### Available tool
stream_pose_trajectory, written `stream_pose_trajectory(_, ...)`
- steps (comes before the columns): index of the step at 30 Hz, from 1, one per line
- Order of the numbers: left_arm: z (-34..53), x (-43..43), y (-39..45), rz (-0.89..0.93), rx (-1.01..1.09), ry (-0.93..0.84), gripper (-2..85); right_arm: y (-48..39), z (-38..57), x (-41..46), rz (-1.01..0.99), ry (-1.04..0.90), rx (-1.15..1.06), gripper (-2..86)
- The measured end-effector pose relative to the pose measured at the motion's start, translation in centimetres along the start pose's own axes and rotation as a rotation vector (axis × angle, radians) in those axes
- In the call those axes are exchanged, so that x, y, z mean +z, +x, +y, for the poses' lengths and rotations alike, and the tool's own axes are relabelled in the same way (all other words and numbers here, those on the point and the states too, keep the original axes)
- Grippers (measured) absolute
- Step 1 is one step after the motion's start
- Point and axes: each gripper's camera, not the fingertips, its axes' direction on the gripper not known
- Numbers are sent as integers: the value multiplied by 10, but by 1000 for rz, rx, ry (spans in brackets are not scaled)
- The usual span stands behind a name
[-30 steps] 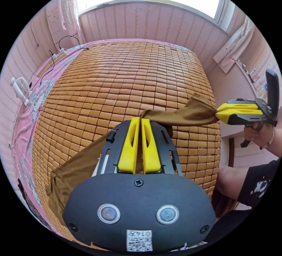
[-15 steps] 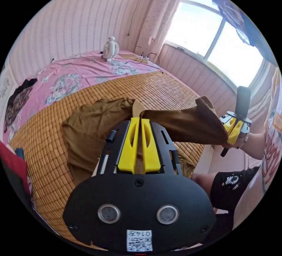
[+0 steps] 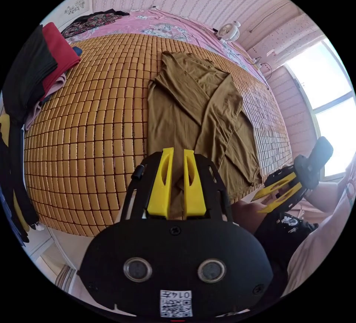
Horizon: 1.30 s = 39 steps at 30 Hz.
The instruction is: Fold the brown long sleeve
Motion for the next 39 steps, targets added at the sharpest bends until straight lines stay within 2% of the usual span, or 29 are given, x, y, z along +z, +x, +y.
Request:
stream_pose_trajectory(4,3,3,3,69,5,-11,55,31,6,-12,143,31,75,66)
stream_pose_trajectory(6,-8,2,1,91,4,25,55,69,8,-38,326,109,138,85)
stream_pose_trajectory(9,-55,-3,-12,68,39,111,65,138,7,-84,596,221,284,112)
stream_pose_trajectory(12,-127,-8,-36,60,74,196,80,224,4,-128,719,283,493,149)
stream_pose_trajectory(17,-250,2,-63,27,84,223,104,331,0,-160,728,305,656,130)
stream_pose_trajectory(21,-322,27,-73,39,-8,138,130,396,8,-158,667,293,806,111)
stream_pose_trajectory(23,-343,33,-72,11,-27,128,131,404,9,-161,693,315,790,80)
stream_pose_trajectory(25,-363,37,-71,-41,-54,116,116,415,10,-165,618,313,792,51)
stream_pose_trajectory(29,-377,39,-60,-173,-19,36,69,421,11,-181,570,305,738,17)
stream_pose_trajectory(31,-379,27,-58,-188,1,13,9,419,10,-194,567,331,707,13)
stream_pose_trajectory(39,-362,-69,-45,-66,88,149,-9,378,10,-240,596,378,558,8)
